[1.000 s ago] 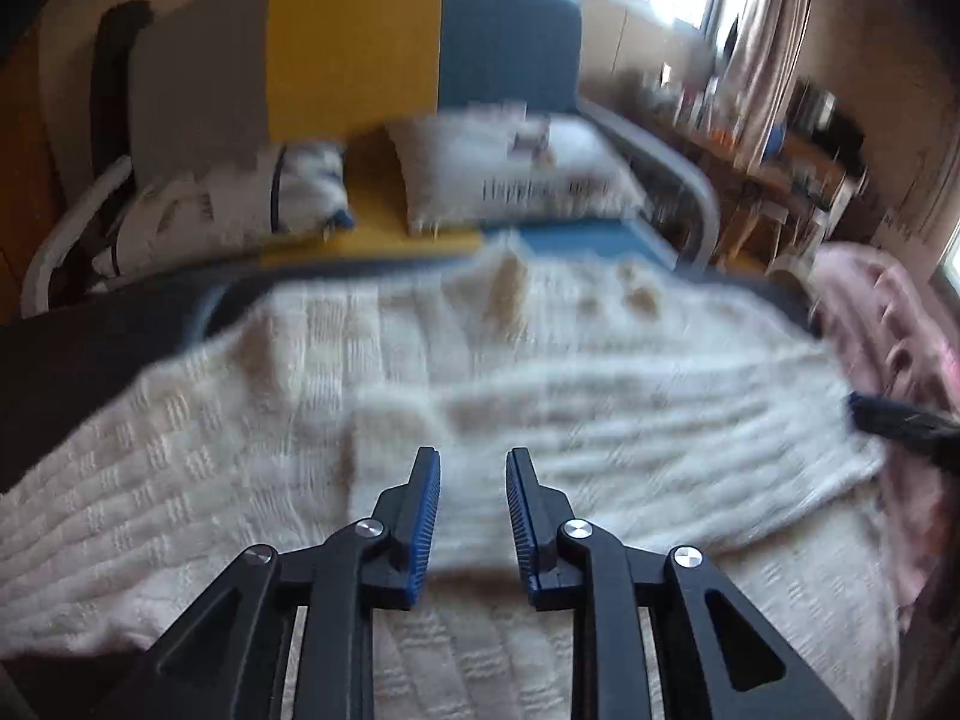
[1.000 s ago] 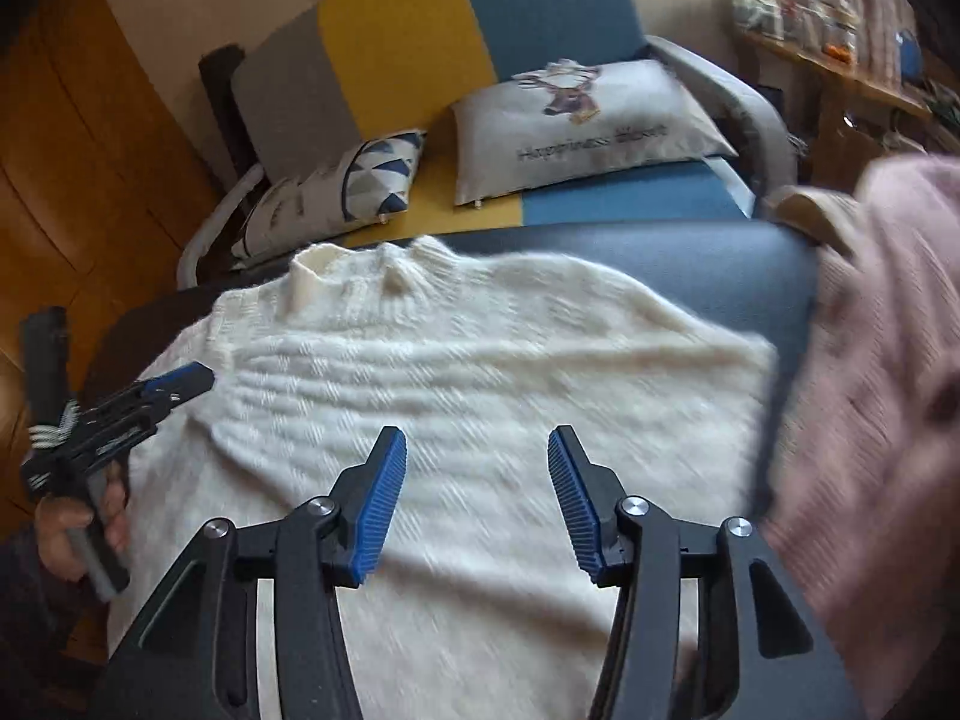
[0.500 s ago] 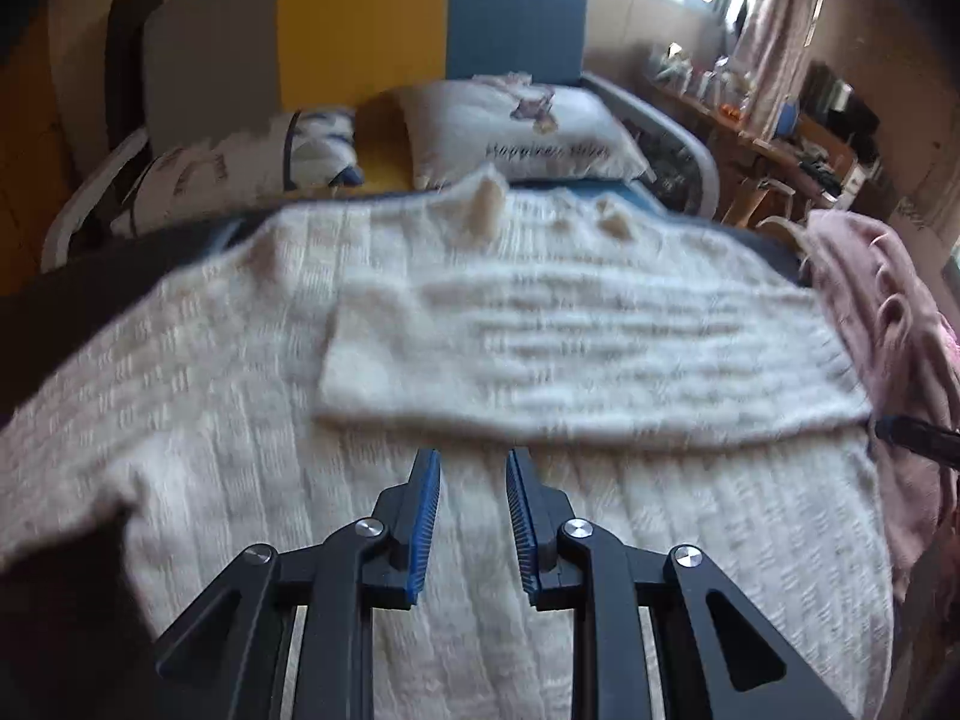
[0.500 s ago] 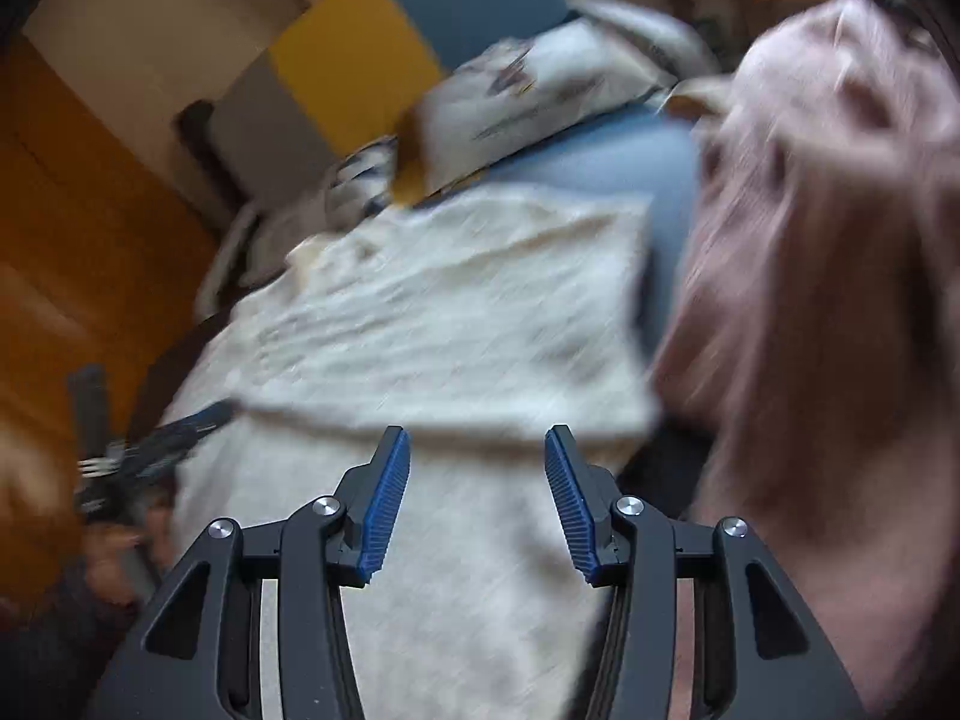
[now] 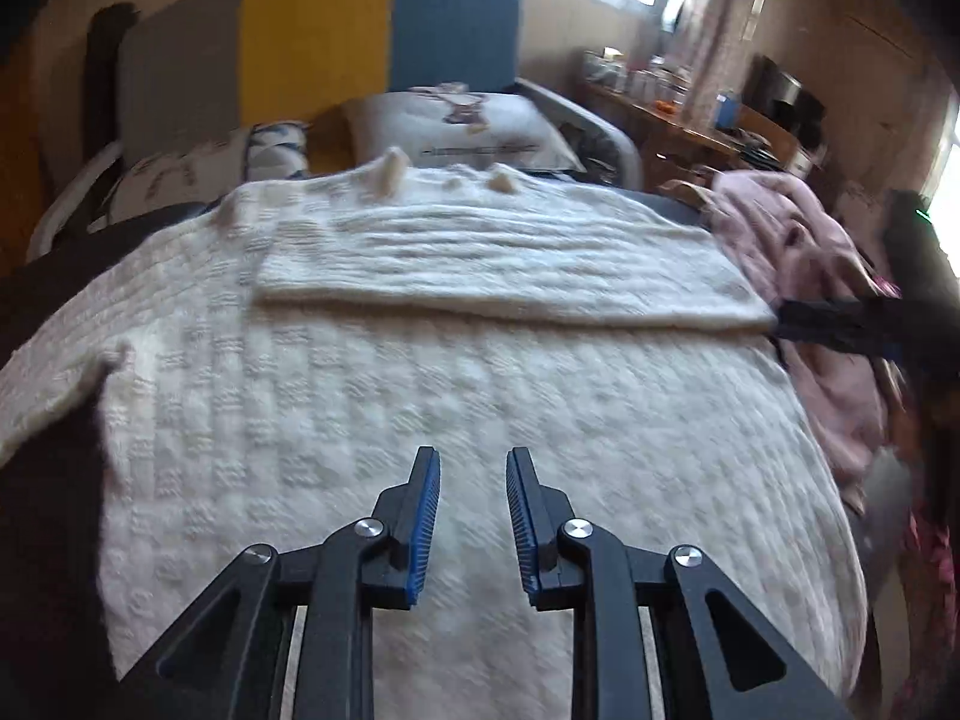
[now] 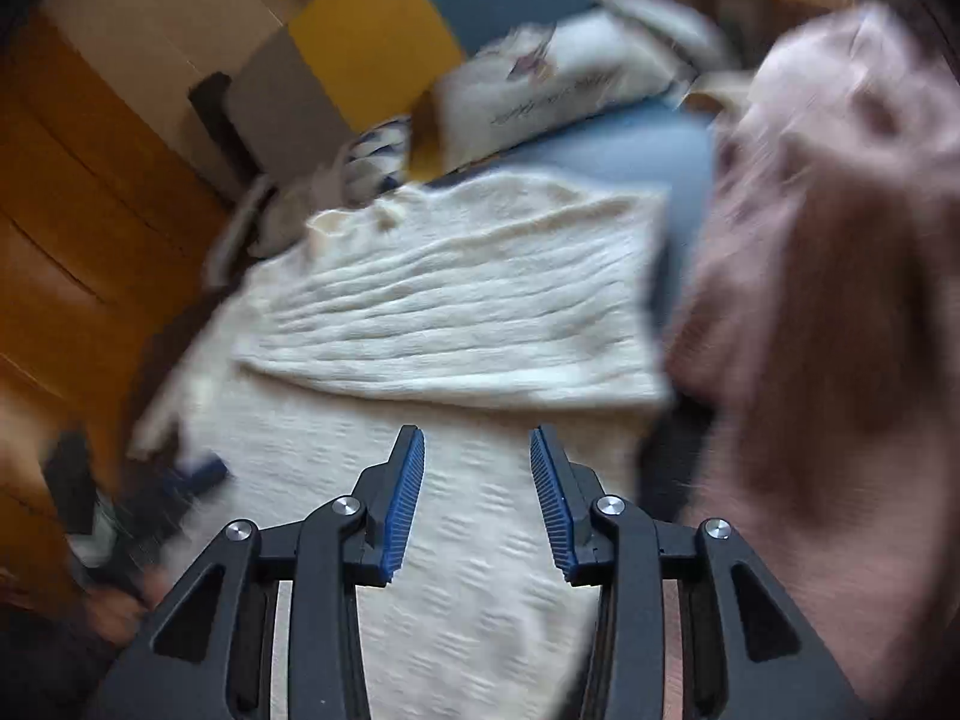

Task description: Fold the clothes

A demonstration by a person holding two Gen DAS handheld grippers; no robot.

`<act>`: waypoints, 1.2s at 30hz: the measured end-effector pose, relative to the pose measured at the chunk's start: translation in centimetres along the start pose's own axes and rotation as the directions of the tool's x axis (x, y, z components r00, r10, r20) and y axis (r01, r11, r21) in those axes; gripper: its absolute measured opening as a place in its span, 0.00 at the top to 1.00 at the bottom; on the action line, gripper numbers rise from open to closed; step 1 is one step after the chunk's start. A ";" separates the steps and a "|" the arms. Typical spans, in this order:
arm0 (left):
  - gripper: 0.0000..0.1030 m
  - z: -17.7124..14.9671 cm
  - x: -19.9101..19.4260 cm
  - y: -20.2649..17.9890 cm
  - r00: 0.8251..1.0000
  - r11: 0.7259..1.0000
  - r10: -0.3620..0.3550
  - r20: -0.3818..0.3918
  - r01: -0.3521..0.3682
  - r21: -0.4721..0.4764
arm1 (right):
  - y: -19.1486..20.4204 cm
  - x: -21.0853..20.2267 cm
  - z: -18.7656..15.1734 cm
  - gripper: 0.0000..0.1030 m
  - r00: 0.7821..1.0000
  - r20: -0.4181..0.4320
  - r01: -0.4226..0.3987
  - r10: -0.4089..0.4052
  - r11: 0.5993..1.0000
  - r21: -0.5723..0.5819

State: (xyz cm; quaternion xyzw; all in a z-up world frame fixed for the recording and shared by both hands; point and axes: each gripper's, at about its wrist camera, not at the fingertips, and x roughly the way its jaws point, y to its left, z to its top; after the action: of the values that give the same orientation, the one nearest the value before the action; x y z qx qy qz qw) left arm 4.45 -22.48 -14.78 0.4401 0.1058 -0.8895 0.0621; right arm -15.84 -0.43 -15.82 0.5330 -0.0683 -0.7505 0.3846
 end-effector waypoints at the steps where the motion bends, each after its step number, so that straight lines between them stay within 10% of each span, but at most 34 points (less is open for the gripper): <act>1: 0.78 -0.6 0.1 -0.7 1.000 1.000 0.009 -0.017 -0.009 0.023 | -0.6 1.3 0.1 0.61 0.998 -0.038 0.055 -0.055 0.998 0.008; 4: 0.78 -2.6 1.1 -1.4 0.997 0.997 0.039 -0.070 -0.034 0.070 | -2.2 3.1 0.1 0.70 0.987 -0.054 0.151 -0.151 0.988 -0.007; 25: 0.78 -7.5 -6.1 2.0 0.998 0.996 0.045 0.034 -0.042 -0.076 | 4.8 -3.6 -10.2 0.60 0.995 -0.057 0.077 -0.081 0.995 -0.068; 29: 0.78 -9.8 -5.2 4.0 0.996 0.991 0.085 -0.001 -0.085 -0.108 | 4.7 -1.2 -14.2 0.57 0.956 -0.113 0.248 -0.270 0.953 -0.176; 36: 0.77 -11.0 -8.7 4.8 0.994 0.979 0.081 0.069 -0.067 -0.191 | 7.5 -2.8 -13.9 0.56 0.977 -0.030 0.205 -0.213 0.962 -0.180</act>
State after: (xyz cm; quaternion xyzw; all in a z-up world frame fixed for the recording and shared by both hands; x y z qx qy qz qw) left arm 19.18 -24.34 -14.98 0.4014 0.1708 -0.8888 0.1406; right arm 0.15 0.48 -15.79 0.5195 0.0641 -0.7767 0.3503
